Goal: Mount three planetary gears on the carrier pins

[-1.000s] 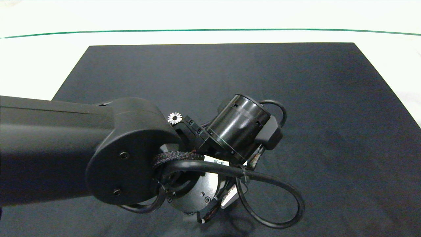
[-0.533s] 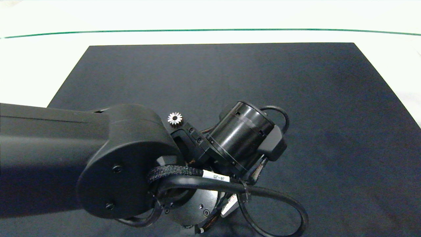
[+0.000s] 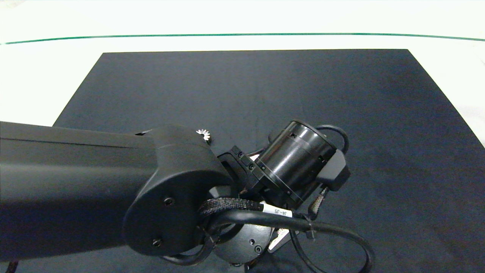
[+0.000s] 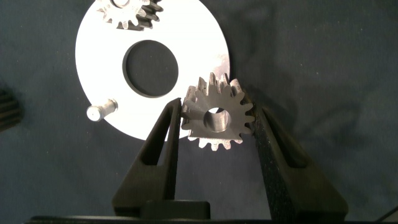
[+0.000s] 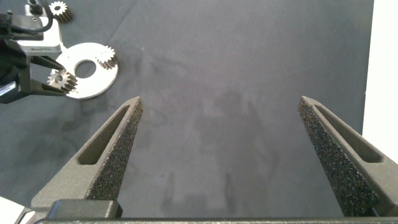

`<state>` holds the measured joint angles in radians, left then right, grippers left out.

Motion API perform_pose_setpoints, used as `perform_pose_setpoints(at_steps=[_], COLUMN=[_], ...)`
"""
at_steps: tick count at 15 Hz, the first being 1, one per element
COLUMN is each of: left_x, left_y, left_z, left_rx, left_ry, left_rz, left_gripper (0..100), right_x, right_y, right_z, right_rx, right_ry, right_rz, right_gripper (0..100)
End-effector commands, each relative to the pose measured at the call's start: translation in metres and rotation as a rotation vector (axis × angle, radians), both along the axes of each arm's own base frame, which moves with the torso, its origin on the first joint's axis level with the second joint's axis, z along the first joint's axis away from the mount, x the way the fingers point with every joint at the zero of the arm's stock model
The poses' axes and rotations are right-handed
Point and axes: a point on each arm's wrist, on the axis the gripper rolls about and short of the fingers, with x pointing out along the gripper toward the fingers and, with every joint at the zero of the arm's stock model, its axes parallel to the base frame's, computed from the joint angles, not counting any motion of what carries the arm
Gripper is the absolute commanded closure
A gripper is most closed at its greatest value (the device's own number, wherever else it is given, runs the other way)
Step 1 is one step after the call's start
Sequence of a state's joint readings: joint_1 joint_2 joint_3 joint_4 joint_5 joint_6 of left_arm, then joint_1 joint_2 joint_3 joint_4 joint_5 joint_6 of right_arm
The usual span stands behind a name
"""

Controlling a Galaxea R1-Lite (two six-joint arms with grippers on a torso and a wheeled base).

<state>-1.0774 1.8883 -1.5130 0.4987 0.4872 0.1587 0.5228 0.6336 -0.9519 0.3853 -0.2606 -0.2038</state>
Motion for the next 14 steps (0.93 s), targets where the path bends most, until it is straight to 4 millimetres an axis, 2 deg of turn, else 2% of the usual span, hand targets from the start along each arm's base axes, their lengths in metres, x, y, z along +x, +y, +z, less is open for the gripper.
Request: perform_pose_setpoints(at_steps=[1, 14], left_x=[0.003, 0.0051], left_y=[0.0006, -0.0008], left_z=[-0.0041, -0.0073], left_rx=[0.016, 0.009], left_ry=[0.005, 0.002], left_rz=[0.01, 0.014], left_gripper=[90, 90], right_x=[-0.0007, -0.0048], right_y=[-0.0005, -0.0029], right_z=[-0.0005, -0.0003], right_rx=[-0.002, 0.005], right_ry=[0.0, -0.014], right_rz=[-0.001, -0.007], right_gripper=[0, 0])
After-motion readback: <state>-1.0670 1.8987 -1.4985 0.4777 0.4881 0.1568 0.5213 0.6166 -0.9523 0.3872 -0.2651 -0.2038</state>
